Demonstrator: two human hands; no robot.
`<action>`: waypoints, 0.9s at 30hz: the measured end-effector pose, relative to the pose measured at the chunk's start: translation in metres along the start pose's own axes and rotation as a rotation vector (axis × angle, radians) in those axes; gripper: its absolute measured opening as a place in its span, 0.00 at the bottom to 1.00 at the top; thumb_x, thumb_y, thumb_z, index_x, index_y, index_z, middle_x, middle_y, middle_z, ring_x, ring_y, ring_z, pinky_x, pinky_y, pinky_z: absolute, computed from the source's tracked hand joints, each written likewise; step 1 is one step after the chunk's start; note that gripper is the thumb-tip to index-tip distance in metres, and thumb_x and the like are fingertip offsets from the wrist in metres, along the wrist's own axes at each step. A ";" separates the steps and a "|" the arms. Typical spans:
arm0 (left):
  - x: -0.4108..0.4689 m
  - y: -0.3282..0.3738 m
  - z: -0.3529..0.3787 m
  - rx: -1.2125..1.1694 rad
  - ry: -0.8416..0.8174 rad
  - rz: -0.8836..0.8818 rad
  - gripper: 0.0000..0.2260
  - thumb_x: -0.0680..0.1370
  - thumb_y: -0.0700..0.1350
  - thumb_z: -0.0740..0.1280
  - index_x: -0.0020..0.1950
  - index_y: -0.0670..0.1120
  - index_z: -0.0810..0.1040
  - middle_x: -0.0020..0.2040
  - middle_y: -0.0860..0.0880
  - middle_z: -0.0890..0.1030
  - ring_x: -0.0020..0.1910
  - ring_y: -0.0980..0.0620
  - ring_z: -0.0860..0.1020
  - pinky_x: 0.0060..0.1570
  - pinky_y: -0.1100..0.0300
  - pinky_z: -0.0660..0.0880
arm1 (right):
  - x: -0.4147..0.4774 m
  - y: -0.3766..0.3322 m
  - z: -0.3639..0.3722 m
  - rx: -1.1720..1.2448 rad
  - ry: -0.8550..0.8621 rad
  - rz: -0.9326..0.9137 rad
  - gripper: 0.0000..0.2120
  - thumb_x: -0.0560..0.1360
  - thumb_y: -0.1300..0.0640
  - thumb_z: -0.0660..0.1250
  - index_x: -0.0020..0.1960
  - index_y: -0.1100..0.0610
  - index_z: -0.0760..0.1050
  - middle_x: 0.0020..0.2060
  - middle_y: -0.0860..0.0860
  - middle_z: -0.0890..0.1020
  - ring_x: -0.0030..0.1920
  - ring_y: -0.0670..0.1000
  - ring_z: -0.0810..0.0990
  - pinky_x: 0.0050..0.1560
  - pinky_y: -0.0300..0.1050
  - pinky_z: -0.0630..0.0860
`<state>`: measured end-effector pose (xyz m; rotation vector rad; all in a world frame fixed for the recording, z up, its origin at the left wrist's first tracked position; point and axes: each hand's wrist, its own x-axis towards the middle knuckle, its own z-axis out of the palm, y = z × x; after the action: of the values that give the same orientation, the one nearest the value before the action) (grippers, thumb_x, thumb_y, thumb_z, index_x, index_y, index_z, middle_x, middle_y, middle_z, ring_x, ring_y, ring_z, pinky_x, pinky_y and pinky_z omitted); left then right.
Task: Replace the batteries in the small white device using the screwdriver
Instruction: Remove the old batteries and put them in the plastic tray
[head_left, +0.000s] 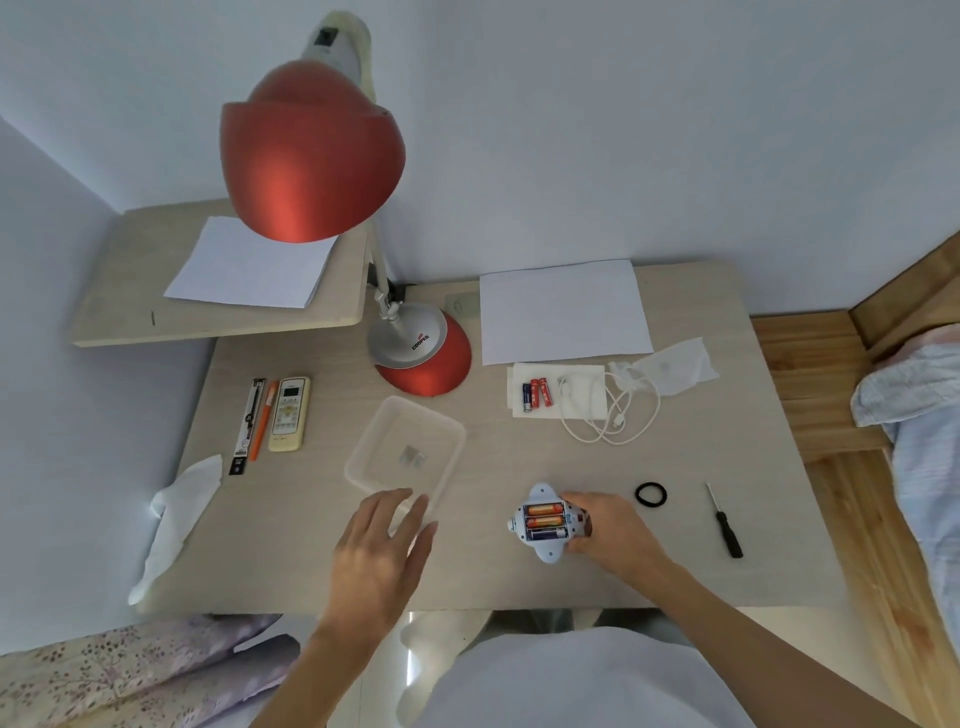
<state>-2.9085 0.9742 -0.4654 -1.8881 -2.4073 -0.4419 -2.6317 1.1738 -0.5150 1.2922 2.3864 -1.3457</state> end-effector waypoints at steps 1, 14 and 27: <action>0.008 0.013 -0.001 0.009 -0.002 0.006 0.15 0.86 0.52 0.67 0.65 0.45 0.84 0.63 0.44 0.83 0.62 0.44 0.81 0.56 0.50 0.83 | 0.000 -0.001 0.001 -0.003 0.003 0.003 0.24 0.72 0.49 0.82 0.66 0.49 0.82 0.53 0.46 0.87 0.53 0.46 0.85 0.60 0.49 0.82; 0.046 0.107 0.073 0.059 -0.338 0.130 0.31 0.76 0.59 0.76 0.73 0.47 0.71 0.68 0.44 0.78 0.64 0.42 0.80 0.64 0.47 0.82 | -0.002 -0.004 0.018 -0.009 0.103 0.099 0.14 0.80 0.54 0.72 0.65 0.49 0.81 0.56 0.49 0.86 0.57 0.50 0.83 0.64 0.48 0.80; 0.067 0.088 0.093 -0.037 -0.662 0.441 0.25 0.83 0.55 0.68 0.79 0.55 0.67 0.78 0.45 0.67 0.73 0.46 0.72 0.59 0.56 0.82 | 0.002 0.005 0.017 -0.094 0.102 0.061 0.12 0.78 0.54 0.71 0.61 0.50 0.80 0.52 0.50 0.86 0.51 0.53 0.84 0.58 0.51 0.82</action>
<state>-2.8281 1.0801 -0.5235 -2.8267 -2.1544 0.2057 -2.6335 1.1636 -0.5293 1.4277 2.4213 -1.1639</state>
